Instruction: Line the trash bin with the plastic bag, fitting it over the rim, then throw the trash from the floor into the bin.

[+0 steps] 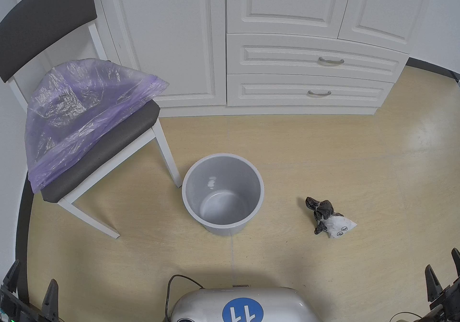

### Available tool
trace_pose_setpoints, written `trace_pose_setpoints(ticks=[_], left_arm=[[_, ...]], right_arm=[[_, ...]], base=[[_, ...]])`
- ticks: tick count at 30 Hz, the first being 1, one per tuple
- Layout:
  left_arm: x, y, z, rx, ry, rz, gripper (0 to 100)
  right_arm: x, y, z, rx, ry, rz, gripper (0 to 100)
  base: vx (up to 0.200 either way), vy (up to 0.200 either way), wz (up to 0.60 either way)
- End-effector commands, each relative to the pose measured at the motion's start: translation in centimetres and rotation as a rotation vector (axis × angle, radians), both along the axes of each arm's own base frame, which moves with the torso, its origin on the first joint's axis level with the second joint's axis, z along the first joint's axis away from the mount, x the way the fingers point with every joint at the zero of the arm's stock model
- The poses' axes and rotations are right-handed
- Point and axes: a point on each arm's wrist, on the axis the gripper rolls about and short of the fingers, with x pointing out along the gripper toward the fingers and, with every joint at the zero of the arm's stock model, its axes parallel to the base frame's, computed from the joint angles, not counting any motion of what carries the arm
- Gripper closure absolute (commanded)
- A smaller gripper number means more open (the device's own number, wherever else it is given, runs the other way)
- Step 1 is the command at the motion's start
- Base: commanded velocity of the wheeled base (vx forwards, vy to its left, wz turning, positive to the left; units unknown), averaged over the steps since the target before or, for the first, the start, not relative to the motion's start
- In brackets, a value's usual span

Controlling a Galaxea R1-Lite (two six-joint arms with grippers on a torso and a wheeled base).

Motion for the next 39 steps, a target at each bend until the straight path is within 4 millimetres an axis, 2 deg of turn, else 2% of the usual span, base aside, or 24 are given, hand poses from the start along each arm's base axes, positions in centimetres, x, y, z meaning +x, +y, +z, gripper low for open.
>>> trace_pose_setpoints(ticks=[1,39], left_arm=[[0.02,0.0,-0.48,0.0,0.003,0.001,0],[0.02,-0.01,-0.49,0.007,0.0,0.0,0]], right_arm=[[0.01,0.0,-0.52,0.0,0.001,0.001,0],[0.01,0.01,-0.54,-0.012,0.003,0.001,0]], base=[[0.0,0.0,0.0],[0.0,0.0,0.0]])
